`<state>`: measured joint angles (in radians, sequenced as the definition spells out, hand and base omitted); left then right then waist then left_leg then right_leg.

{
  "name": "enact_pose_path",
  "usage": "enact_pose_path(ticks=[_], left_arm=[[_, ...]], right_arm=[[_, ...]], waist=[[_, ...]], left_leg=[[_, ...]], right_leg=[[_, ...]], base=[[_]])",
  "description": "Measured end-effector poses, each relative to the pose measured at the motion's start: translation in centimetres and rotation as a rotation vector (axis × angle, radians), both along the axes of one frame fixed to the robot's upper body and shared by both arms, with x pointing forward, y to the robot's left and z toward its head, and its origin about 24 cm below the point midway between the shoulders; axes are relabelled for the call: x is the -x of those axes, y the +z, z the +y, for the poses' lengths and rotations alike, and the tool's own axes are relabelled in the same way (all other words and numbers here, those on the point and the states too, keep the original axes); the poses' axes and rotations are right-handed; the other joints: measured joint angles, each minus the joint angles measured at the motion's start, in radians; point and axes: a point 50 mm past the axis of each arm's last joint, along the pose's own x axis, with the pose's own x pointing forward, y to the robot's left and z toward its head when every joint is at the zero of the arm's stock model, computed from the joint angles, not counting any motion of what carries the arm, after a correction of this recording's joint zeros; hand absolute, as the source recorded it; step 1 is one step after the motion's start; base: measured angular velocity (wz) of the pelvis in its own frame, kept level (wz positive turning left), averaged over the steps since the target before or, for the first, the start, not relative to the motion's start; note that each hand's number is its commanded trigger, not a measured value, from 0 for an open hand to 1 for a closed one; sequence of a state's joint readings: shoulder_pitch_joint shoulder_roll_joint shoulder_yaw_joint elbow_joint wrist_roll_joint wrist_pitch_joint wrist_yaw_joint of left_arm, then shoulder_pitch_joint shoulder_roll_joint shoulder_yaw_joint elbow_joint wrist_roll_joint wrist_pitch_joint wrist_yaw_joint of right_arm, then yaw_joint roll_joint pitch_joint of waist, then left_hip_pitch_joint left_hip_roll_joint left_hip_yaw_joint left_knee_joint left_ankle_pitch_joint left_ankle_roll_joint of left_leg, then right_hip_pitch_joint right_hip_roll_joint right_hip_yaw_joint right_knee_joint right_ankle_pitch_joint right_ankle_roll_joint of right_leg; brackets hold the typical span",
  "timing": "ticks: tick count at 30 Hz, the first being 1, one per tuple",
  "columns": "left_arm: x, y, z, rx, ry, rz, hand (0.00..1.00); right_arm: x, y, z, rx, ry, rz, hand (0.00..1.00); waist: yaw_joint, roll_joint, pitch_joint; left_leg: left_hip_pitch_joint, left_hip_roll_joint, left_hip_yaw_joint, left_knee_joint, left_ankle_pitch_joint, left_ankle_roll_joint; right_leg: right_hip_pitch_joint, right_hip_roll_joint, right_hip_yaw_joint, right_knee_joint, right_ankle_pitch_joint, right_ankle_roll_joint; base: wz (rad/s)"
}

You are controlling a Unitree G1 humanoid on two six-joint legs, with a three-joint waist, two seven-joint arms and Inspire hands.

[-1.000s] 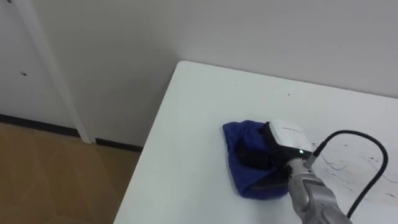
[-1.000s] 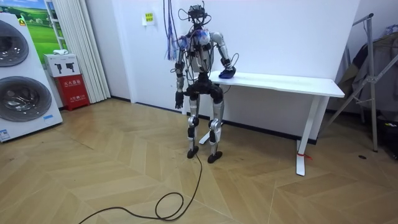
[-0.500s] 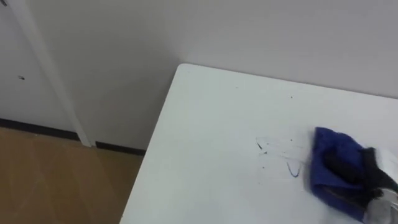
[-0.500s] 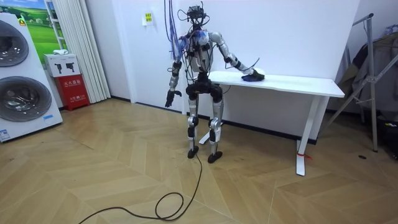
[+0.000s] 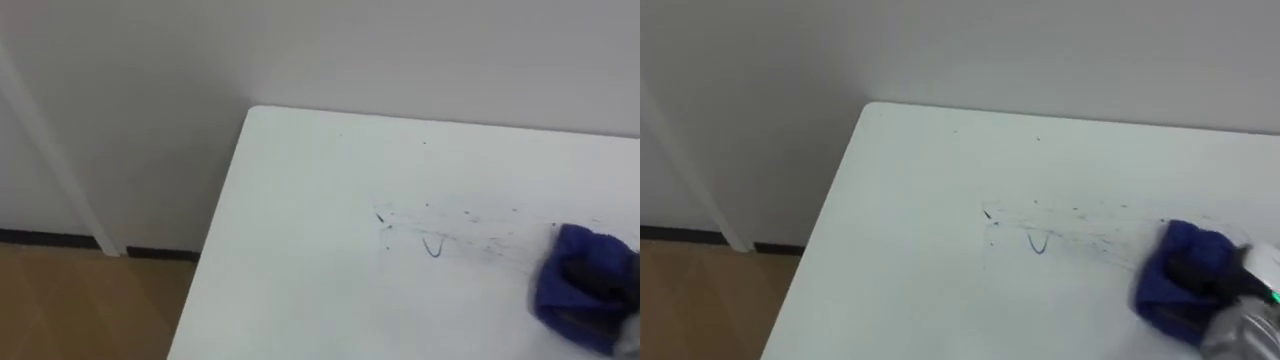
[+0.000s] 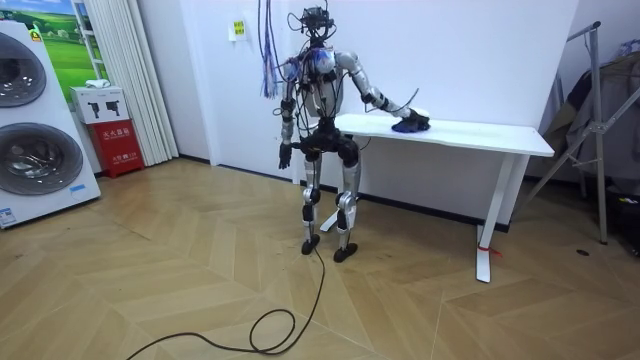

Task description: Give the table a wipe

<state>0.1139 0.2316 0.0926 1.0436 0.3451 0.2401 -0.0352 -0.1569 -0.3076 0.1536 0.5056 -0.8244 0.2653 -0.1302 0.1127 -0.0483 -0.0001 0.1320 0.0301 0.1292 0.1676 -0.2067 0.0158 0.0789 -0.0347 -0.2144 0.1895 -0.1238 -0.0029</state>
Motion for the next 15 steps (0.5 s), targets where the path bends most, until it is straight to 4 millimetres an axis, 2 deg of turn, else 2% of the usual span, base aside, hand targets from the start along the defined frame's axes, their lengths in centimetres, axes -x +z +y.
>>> enact_pose_path(ticks=[1,3,4,5,6,7,8,9,11,13,14,15], left_arm=[[-0.8,0.0,-0.3,0.007,-0.003,-0.018,0.0],[-2.1,0.0,-1.2,0.031,-0.011,-0.051,0.0],[-2.8,0.1,-1.5,0.041,-0.027,-0.072,0.0],[-2.6,0.0,-1.6,0.043,-0.032,-0.069,0.0],[-2.1,0.0,-1.7,0.052,-0.014,-0.064,0.0],[-1.2,-0.2,-1.6,0.057,0.011,-0.038,0.0],[-0.7,-0.3,-1.6,0.059,0.022,-0.023,0.0],[0.5,-0.5,-1.5,0.059,0.053,0.003,0.0],[2.2,-0.6,-1.0,0.036,0.075,0.038,0.0],[3.1,-0.6,-0.8,0.02,0.071,0.058,0.0],[3.1,-0.5,-0.7,0.012,0.06,0.063,0.0],[3.3,-0.5,-0.4,-0.002,0.06,0.062,0.0]], right_arm=[[-1.6,0.8,3.5,-0.022,0.126,-0.017,1.0],[-3.3,2.0,6.9,-0.048,0.257,-0.021,1.0],[-3.9,2.4,7.6,-0.046,0.295,-0.016,1.0],[-4.2,2.4,7.6,-0.045,0.299,-0.013,1.0],[-4.4,2.4,7.4,-0.041,0.288,-0.007,1.0],[-4.4,1.9,6.7,-0.037,0.262,0.01,1.0],[-4.2,1.4,6.2,-0.035,0.242,0.027,1.0],[-3.4,0.4,5.1,-0.084,0.188,0.03,1.0],[-2.2,-0.9,3.8,-0.129,0.133,0.013,1.0],[0.1,-2.5,1.6,-0.176,0.023,-0.044,1.0],[0.9,-2.8,1.0,-0.182,-0.013,-0.064,1.0],[2.4,-3.4,-0.2,-0.185,-0.081,-0.104,1.0]], waist=[[0.021,-0.007,0.0042],[0.052,-0.011,0.0099],[0.07,-0.013,0.0092],[0.077,-0.014,0.0081],[0.088,-0.016,0.0065],[0.087,-0.012,0.0081],[0.086,-0.01,0.0085],[0.079,-0.004,0.0056],[0.053,0.0,0.0083],[0.019,0.0,0.0053],[0.014,-0.001,0.0033],[0.011,0.001,-0.0023]], left_leg=[[-0.012,0.005,-0.003,0.0,0.006,-0.006],[-0.028,0.006,-0.026,0.0,0.013,-0.011],[-0.036,0.003,-0.053,0.002,0.019,-0.011],[-0.037,-0.001,-0.068,0.004,0.023,-0.011],[-0.045,-0.007,-0.095,0.001,0.026,-0.009],[-0.053,-0.011,-0.117,0.005,0.028,-0.007],[-0.052,-0.012,-0.126,0.007,0.029,-0.007],[-0.048,-0.015,-0.136,0.009,0.029,-0.007],[-0.037,-0.025,-0.138,0.009,0.029,-0.007],[-0.032,-0.037,-0.135,0.009,0.029,-0.006],[-0.032,-0.042,-0.132,0.009,0.029,-0.006],[-0.031,-0.046,-0.119,0.006,0.029,-0.006]], right_leg=[[-0.01,0.005,-0.004,-0.003,0.002,-0.007],[-0.013,0.005,-0.025,-0.006,-0.002,-0.014],[-0.013,0.002,-0.045,-0.014,-0.008,-0.012],[-0.008,0.0,-0.059,-0.021,-0.009,-0.01],[-0.005,-0.008,-0.09,-0.021,-0.015,-0.007],[0.009,-0.014,-0.113,-0.023,-0.016,-0.005],[0.011,-0.015,-0.118,-0.022,-0.017,-0.004],[0.02,-0.018,-0.12,-0.021,-0.018,-0.003],[0.047,-0.029,-0.137,-0.03,-0.026,0.01],[0.078,-0.044,-0.144,-0.046,-0.035,0.025],[0.081,-0.049,-0.143,-0.048,-0.04,0.033],[0.083,-0.055,-0.139,-0.051,-0.043,0.038]], base=[[0.0],[0.46],[0.73],[0.8],[0.73],[0.66],[0.61],[0.52],[0.52],[0.55],[0.36],[0.08]])
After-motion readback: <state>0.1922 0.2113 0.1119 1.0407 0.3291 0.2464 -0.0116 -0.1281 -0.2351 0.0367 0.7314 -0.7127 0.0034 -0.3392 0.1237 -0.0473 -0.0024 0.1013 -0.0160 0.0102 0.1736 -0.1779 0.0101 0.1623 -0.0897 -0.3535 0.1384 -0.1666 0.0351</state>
